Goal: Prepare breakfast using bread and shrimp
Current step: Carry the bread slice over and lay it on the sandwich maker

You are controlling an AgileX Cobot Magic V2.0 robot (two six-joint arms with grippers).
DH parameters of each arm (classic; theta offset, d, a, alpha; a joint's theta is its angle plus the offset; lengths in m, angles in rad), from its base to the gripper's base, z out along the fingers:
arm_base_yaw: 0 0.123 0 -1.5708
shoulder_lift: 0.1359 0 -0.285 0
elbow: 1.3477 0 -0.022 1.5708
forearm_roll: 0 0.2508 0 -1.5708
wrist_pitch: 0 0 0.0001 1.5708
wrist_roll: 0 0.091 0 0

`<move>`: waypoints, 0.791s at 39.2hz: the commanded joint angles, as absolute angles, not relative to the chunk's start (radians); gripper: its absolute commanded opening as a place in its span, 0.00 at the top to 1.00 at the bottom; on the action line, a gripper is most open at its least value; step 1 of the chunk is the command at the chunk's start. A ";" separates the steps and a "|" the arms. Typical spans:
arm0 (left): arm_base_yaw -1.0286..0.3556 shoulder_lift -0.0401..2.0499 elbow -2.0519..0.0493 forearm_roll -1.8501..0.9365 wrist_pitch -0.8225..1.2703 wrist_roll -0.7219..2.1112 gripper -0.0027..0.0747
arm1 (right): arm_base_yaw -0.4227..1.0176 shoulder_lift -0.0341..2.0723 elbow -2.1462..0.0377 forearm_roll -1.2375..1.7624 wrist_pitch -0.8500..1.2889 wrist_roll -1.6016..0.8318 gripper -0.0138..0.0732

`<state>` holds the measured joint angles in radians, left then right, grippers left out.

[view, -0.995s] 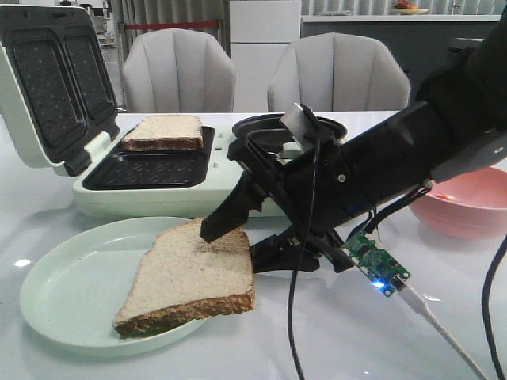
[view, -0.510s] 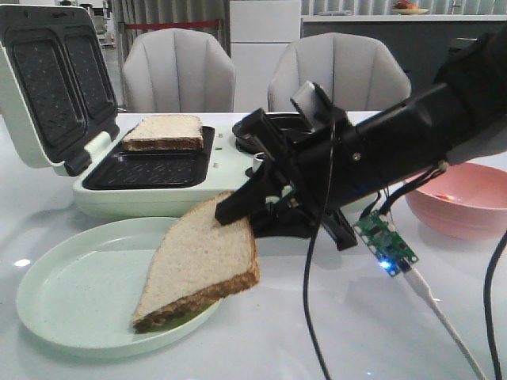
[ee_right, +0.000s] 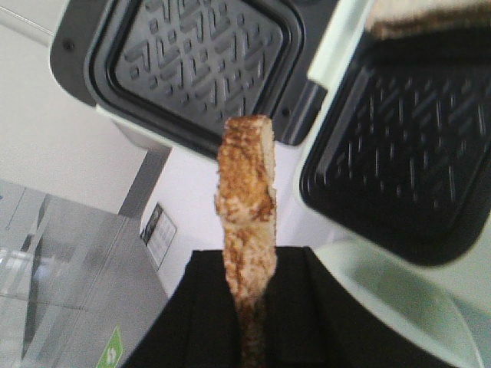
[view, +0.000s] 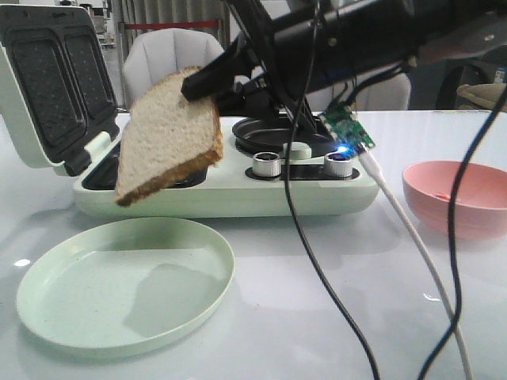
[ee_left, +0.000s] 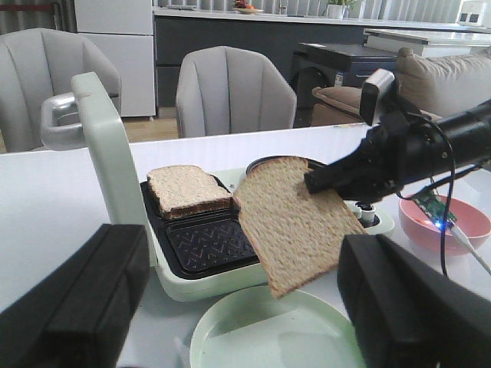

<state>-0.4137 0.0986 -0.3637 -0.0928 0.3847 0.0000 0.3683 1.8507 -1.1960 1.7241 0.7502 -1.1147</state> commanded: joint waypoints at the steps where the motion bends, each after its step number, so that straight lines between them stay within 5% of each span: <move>1: -0.421 0.110 -0.387 -0.104 0.304 -0.011 0.23 | 0.380 1.823 -1.303 1.806 0.715 -1.129 0.67; 24: -0.421 0.110 -0.387 -0.104 0.304 -0.011 0.23 | 0.426 2.117 -1.622 1.800 0.672 -1.127 0.67; 31: -0.421 0.110 -0.387 -0.104 0.304 -0.011 0.23 | 0.434 2.140 -1.623 1.770 0.653 -1.127 0.59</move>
<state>-0.4137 0.0986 -0.3637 -0.0928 0.3847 0.0000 0.4289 2.1903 -1.5888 1.7591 0.6130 -1.1147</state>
